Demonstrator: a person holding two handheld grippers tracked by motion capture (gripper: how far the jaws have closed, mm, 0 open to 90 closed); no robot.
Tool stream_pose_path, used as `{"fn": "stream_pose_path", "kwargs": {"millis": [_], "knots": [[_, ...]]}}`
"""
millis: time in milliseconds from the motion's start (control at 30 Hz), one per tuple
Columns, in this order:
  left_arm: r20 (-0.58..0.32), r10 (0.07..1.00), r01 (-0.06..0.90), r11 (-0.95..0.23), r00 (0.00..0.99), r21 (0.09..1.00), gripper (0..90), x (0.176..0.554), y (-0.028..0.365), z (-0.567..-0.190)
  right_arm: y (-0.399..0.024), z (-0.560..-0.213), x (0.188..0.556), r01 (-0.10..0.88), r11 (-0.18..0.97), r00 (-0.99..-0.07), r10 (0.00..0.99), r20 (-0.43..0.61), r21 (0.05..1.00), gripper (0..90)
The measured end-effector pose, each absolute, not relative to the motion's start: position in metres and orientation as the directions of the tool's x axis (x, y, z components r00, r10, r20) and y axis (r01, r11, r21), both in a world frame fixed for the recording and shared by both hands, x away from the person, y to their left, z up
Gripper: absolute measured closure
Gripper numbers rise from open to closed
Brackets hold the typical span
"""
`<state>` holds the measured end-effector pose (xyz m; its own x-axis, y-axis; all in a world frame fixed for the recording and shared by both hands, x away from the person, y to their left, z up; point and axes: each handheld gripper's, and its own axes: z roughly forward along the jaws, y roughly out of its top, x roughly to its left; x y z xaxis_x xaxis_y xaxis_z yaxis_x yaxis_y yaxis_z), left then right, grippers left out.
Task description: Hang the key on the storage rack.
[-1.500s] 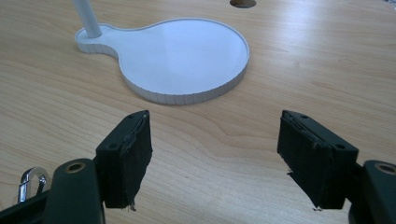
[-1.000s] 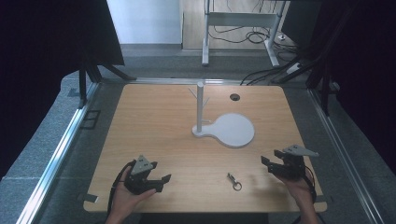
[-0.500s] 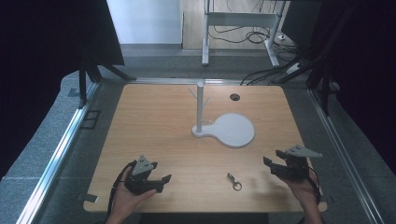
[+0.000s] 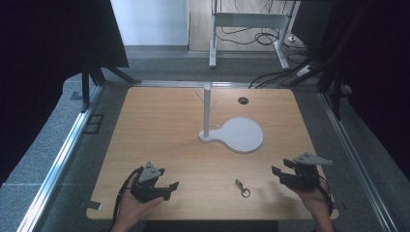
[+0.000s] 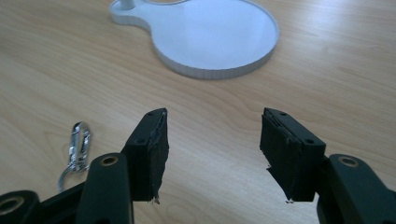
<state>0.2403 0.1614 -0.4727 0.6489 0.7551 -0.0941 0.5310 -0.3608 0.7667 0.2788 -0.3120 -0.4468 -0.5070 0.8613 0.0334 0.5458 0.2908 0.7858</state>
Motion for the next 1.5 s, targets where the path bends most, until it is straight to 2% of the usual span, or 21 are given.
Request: {"fn": "stream_pose_path", "kwargs": {"millis": [200, 500, 967, 1500], "knots": [[-0.092, 0.751, 0.533, -0.371, 0.654, 0.761, 27.8, 0.241, 0.16, -0.474, -0.305, -0.445, 0.274, 0.546, 0.307, -0.53, 0.847, 0.037, 0.779, 43.2], [-0.079, 0.76, 0.526, -0.367, 0.645, 0.767, 27.8, 0.237, 0.163, -0.467, -0.297, -0.443, 0.272, 0.557, 0.317, -0.543, 0.838, 0.048, 0.768, 49.1], [-0.082, 0.752, 0.517, -0.365, 0.654, 0.774, 27.8, 0.234, 0.163, -0.463, -0.273, -0.436, 0.279, 0.625, 0.418, -0.606, 0.792, 0.072, 0.659, 60.5], [-0.09, 0.738, 0.519, -0.378, 0.669, 0.766, 27.9, 0.234, 0.157, -0.466, -0.245, -0.439, 0.283, 0.636, 0.489, -0.655, 0.751, 0.084, 0.597, 63.5]]}}
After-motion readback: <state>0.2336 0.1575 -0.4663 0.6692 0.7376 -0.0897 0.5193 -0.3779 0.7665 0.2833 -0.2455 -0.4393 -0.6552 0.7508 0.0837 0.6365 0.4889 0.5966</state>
